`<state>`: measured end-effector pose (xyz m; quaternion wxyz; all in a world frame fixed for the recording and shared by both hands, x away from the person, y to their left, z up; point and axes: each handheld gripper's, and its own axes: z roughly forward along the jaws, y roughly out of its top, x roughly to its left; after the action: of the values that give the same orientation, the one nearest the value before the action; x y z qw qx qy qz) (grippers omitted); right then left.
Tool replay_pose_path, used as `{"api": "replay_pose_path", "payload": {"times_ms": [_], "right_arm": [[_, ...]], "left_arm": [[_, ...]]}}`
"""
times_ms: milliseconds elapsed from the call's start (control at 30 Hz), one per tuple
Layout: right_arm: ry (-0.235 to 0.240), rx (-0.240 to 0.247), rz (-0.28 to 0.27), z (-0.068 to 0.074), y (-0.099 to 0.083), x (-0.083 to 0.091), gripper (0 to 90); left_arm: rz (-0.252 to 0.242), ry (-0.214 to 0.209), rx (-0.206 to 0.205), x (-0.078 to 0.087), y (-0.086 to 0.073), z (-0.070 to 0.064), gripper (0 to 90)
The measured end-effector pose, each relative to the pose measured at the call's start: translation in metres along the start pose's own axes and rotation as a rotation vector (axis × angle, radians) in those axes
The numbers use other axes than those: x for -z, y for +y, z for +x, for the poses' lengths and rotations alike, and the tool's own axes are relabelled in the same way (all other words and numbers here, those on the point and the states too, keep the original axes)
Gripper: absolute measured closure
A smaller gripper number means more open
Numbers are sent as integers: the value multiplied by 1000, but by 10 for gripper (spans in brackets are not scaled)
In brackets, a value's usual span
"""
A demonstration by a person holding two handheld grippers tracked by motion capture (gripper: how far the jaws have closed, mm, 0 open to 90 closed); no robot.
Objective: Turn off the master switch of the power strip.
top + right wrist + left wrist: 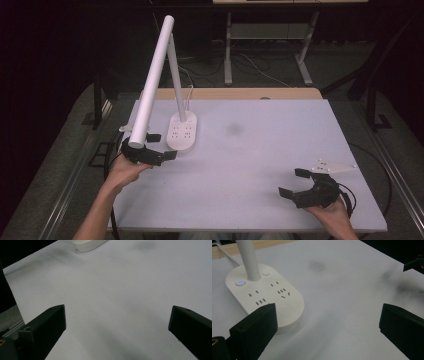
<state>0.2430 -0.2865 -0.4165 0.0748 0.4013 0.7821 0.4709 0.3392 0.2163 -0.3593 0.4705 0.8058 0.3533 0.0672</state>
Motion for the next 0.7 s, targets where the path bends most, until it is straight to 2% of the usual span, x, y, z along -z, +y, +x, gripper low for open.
{"api": "replay_pose_path", "payload": {"times_ms": [333, 700], "right_arm": [[-2, -1, -7, 0, 0, 1, 5], [-3, 0, -6, -1, -1, 1, 5]], "left_arm": [[7, 10, -1, 1, 8, 7, 11], [12, 41, 21, -3, 21, 20, 12]]}}
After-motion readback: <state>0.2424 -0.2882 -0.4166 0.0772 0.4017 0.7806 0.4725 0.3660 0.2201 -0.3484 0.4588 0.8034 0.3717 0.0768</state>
